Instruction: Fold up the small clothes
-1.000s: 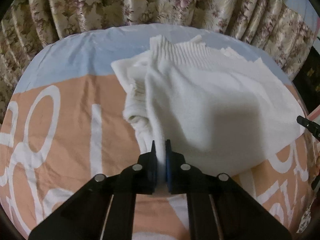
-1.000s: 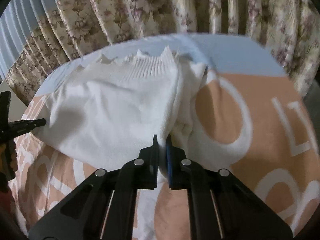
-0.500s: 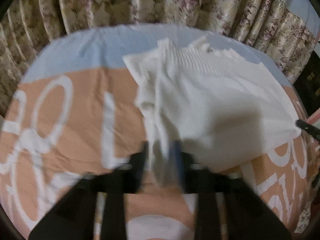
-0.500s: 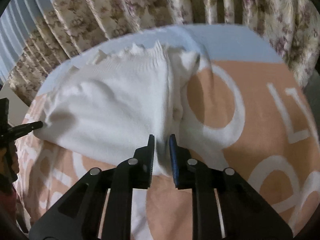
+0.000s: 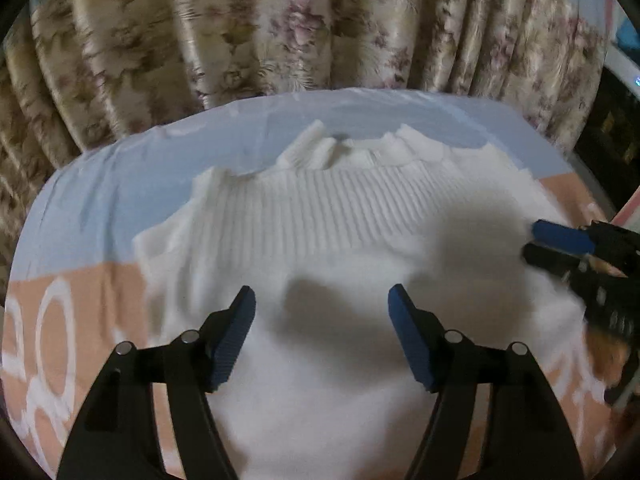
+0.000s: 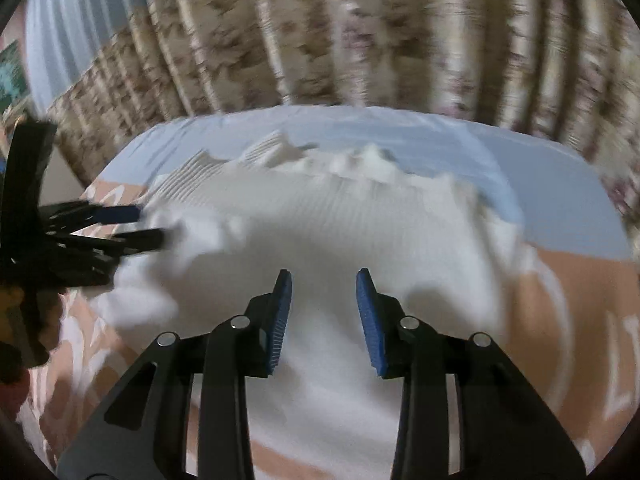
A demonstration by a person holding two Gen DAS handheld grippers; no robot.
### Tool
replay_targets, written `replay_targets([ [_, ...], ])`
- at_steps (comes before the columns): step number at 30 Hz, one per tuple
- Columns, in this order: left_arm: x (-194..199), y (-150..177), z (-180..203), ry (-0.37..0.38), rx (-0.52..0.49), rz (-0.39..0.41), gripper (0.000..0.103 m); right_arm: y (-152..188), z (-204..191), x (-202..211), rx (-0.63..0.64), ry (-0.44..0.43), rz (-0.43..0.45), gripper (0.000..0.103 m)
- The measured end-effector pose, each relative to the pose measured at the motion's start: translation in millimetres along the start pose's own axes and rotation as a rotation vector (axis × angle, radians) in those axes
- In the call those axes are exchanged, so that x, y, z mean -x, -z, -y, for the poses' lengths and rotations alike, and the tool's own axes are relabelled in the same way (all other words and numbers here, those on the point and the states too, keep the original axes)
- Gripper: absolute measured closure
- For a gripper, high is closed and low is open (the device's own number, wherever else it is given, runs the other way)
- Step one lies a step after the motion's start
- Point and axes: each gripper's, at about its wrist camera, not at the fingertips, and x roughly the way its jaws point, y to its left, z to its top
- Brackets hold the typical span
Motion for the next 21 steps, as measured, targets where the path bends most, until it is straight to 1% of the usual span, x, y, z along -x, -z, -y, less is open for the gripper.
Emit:
replay_targets([
  [2,-13,-5,5,-0.014,-0.015,0.0,0.033,-2,-8,-21,0.042,0.016,-0.028,0.069],
  [3,-21,-4,4,-0.039,-0.026,-0.003,0.033,0,-8,-32,0.069,0.044,-0.045,0.071],
  [4,-27,-4,1,-0.061,-0.031,-0.009,0.032,1,-5,-35,0.084,0.056,-0.036,0.071],
  [5,-31,-1,-5,-0.061,-0.031,-0.008,0.032,2,-1,-34,0.089,0.064,-0.029,0.071],
  [6,-28,3,-15,-0.036,-0.021,0.007,0.032,2,5,-32,0.091,0.086,-0.024,0.071],
  [8,-26,6,-25,-0.05,-0.021,0.019,0.032,2,24,-25,0.086,0.141,-0.013,0.071],
  [9,-24,7,-31,-0.054,-0.025,0.021,0.032,2,35,-23,0.073,0.155,-0.014,0.071],
  [11,-21,9,-40,-0.047,-0.027,0.021,0.033,3,57,-19,0.025,0.127,-0.011,0.071],
  [12,-19,9,-41,-0.059,-0.028,0.021,0.033,3,62,-16,0.02,0.148,-0.009,0.087],
  [13,-17,9,-42,-0.088,-0.025,0.021,0.033,3,66,-13,0.018,0.16,-0.007,0.09],
  [14,-14,10,-44,-0.103,-0.021,0.022,0.034,3,70,-8,-0.011,0.145,0.0,0.088],
  [15,-11,8,-47,-0.09,-0.001,0.027,0.034,2,71,-4,-0.035,0.141,0.014,0.075],
  [16,-8,6,-49,-0.076,0.028,0.032,0.033,1,67,1,-0.042,0.132,0.034,0.067],
  [17,-7,3,-50,-0.073,0.047,0.036,0.033,0,64,2,-0.042,0.12,0.043,0.062],
  [19,-8,-3,-45,-0.061,0.057,0.044,0.03,-5,52,-1,-0.034,0.087,0.053,0.062],
  [21,-13,-11,-34,-0.047,0.049,0.047,0.024,-11,32,-13,0.0,0.06,0.046,0.062],
])
